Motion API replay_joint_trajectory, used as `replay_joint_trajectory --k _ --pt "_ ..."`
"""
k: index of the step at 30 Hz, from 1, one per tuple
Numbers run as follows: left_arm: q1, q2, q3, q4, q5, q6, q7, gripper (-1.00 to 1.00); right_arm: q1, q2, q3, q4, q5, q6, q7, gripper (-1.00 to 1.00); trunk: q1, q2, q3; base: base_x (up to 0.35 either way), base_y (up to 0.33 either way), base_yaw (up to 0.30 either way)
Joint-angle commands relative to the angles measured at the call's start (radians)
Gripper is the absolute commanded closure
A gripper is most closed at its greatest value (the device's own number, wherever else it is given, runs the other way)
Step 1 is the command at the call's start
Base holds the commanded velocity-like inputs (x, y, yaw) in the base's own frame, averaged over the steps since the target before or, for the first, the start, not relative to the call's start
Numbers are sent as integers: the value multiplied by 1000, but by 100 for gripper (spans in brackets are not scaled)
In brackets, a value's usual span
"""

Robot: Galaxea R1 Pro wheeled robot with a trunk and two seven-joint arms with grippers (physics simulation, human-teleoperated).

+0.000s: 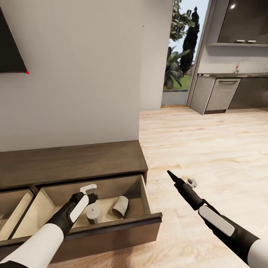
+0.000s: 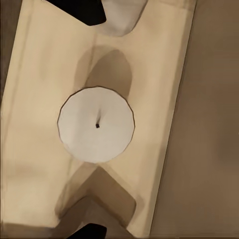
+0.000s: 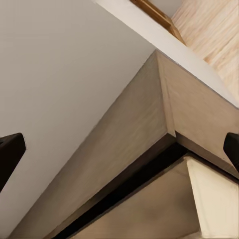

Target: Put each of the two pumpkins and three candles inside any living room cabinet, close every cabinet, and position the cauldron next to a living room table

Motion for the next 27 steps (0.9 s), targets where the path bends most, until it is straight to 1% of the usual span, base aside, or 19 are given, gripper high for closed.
replay_joint_trajectory --k 1,10,14,17,27 --pt "-1 1 -7 -2 11 1 10 -100 -2 -1 7 0 -11 -8 5 -100 -1 0 3 -169 0 0" --pt "-1 -2 -7 -2 11 1 10 -100 -2 -1 8 0 -10 -7 -1 -100 -5 2 38 -40 0 0" --pt "-1 -3 -7 -2 11 1 10 -100 -2 -1 8 0 -7 -7 -2 -100 -7 3 53 -183 0 0" --pt "-1 -3 -7 -2 11 1 10 -100 -2 -1 8 0 -6 -7 -2 -100 -8 4 65 -70 0 0" --pt "-1 -2 -7 -3 11 1 10 -100 -2 -1 8 0 -5 -7 -2 -100 -47 74 96 -9 0 0"
